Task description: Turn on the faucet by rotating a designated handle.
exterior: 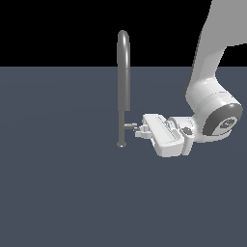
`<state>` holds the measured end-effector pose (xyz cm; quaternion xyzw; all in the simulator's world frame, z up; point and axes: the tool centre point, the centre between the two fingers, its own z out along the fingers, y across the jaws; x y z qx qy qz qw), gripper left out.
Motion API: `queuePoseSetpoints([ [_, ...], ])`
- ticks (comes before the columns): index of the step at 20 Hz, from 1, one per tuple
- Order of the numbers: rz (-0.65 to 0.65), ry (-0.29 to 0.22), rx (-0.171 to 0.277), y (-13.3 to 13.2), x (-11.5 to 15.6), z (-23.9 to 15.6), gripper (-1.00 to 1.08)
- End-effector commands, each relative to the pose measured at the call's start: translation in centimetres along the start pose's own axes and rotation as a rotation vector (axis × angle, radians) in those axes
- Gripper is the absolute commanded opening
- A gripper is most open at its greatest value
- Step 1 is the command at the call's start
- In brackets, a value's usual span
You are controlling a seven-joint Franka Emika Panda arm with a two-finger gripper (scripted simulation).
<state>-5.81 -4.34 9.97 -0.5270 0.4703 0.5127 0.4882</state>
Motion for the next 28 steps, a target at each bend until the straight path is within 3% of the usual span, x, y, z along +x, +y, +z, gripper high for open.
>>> queuePoseSetpoints([
  [1,0.033,0.002,0.006,1.0,2.8,0.0,-1.0],
  [2,0.033,0.002,0.006,1.0,2.8,0.0,-1.0],
  [3,-0.004,0.0,-0.001,-0.1,0.5,0.0,-1.0],
  [15,0.033,0.002,0.006,-0.8,5.7,0.0,-1.0],
  [16,0.033,0.002,0.006,-0.8,5.7,0.0,-1.0],
  [17,-0.016,-0.005,-0.006,-1.9,2.7,0.0,-1.0],
  [28,0.022,0.001,0.004,-3.3,6.4,0.0,-1.0],
])
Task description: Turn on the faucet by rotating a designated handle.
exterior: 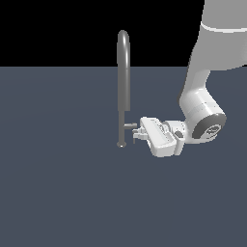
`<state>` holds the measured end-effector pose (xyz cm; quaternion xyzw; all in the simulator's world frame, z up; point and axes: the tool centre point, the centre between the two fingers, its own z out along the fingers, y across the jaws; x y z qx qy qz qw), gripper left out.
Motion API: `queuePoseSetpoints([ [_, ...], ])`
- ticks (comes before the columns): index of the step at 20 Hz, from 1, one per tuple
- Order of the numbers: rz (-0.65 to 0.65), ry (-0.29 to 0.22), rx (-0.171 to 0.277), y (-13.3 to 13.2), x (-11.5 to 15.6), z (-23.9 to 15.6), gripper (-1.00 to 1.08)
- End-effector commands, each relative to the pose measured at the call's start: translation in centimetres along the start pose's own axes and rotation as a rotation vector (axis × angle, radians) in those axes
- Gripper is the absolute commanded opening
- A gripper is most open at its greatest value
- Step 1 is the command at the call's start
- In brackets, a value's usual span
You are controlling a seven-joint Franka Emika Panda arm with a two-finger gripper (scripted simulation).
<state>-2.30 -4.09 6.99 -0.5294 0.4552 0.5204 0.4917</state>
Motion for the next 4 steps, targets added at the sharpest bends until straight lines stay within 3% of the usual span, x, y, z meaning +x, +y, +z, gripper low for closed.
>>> queuePoseSetpoints([
  [1,0.04,0.025,0.026,0.06,3.61,-0.09,-1.0],
  [4,0.046,0.026,0.028,-0.16,4.25,-0.11,-1.0],
])
